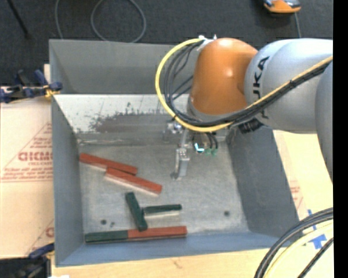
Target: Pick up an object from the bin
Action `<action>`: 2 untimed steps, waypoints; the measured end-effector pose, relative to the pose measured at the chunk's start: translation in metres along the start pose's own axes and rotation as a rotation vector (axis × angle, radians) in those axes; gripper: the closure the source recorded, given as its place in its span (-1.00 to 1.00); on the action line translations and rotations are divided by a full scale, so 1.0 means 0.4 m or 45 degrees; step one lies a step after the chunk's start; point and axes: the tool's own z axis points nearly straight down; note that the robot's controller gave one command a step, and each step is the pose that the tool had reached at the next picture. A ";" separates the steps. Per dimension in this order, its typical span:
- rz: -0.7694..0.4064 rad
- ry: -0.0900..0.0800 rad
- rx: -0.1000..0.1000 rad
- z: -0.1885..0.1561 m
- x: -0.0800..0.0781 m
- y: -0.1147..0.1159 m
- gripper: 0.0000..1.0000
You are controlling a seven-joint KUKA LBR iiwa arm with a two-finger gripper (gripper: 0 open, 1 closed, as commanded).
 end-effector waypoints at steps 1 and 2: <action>-0.102 0.000 0.001 0.116 0.126 0.072 -1.00; -0.181 -0.007 0.003 0.294 0.026 0.002 -1.00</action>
Offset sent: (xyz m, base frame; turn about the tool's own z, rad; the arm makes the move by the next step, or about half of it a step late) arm -0.0493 0.0285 -0.0441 -0.0787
